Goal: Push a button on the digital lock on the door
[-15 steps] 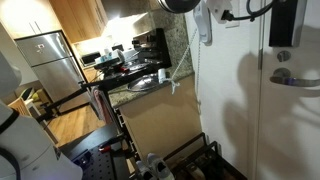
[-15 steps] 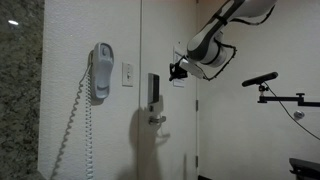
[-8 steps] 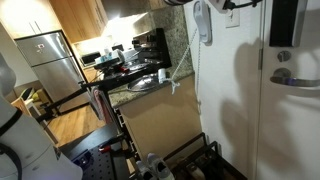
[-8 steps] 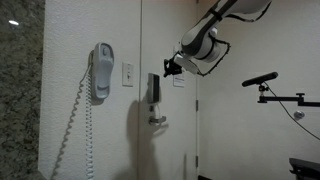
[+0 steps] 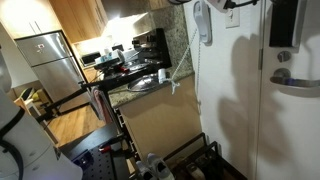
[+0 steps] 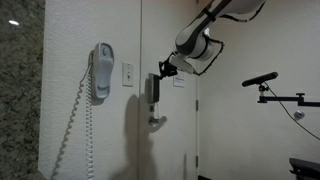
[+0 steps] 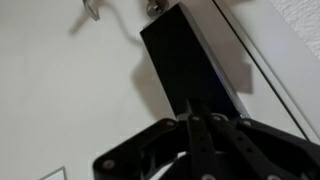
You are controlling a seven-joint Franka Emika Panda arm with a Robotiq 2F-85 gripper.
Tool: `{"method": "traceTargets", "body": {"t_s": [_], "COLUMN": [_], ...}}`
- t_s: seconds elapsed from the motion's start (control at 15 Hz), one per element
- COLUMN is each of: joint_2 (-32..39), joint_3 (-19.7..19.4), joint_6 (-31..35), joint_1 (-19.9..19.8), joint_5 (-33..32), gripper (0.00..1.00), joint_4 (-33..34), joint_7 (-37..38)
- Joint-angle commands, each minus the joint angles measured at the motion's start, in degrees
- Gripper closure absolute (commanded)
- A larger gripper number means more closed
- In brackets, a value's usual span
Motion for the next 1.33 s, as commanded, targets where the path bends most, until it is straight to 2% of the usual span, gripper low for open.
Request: {"method": "traceTargets", "body": {"t_s": [0.0,0.07,1.27], "joint_2": [2.1,0.8,2.5], "joint_3": [-2.5,-0.8,-1.5], "joint_6": [-4.1,-1.3,-2.1], "joint_1": [2.2,0.8,1.3], "joint_5": [-0.6,0.0,-0.2], "gripper": [1.00,0.99,1.00], "joint_4": [3.8,1.1,2.9], "joint_7": [2.2,0.0,0.0]}}
